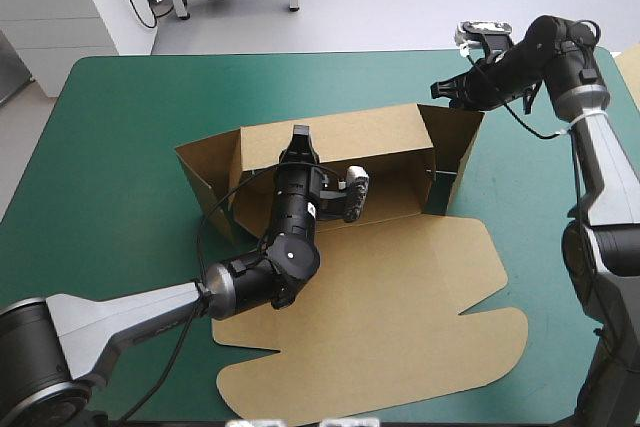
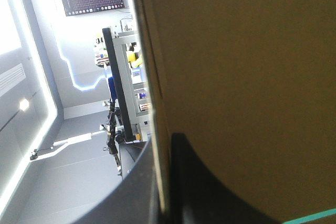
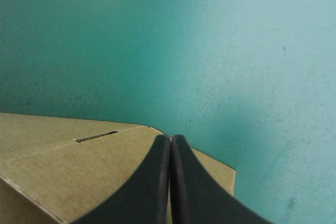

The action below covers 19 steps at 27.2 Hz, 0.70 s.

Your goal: Fold the box

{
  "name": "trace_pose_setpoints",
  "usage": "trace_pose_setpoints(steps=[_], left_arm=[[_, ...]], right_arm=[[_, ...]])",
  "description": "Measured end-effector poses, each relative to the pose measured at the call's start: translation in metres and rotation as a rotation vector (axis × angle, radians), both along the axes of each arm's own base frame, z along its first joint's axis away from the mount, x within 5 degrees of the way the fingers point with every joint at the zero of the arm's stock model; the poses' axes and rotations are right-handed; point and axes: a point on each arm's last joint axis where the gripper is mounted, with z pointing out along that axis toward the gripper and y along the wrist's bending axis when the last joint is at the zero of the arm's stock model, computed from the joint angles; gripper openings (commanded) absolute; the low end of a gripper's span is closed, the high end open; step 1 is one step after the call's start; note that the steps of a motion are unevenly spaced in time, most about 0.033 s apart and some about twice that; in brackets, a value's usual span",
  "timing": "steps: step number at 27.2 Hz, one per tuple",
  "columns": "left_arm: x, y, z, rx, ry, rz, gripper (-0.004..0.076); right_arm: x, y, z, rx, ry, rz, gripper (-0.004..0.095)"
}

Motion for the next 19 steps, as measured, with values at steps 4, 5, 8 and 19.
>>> trace_pose_setpoints(steps=[4, 5, 8, 19], left_arm=[[0.000, 0.000, 0.000, 0.000, -0.001, 0.002, -0.0008], [0.000, 0.000, 0.000, 0.000, -0.001, 0.002, -0.0008], [0.000, 0.000, 0.000, 0.001, -0.001, 0.001, -0.0008], [0.007, 0.000, 0.005, 0.013, 0.012, -0.018, -0.0008]], right_arm=[[-0.011, 0.000, 0.001, 0.004, 0.002, 0.007, -0.0021], [-0.013, 0.000, 0.000, -0.001, 0.005, 0.013, -0.0021], [-0.020, -0.003, 0.003, -0.037, 0.001, 0.022, -0.0021], [-0.025, -0.025, 0.003, -0.089, 0.027, -0.020, -0.0021]])
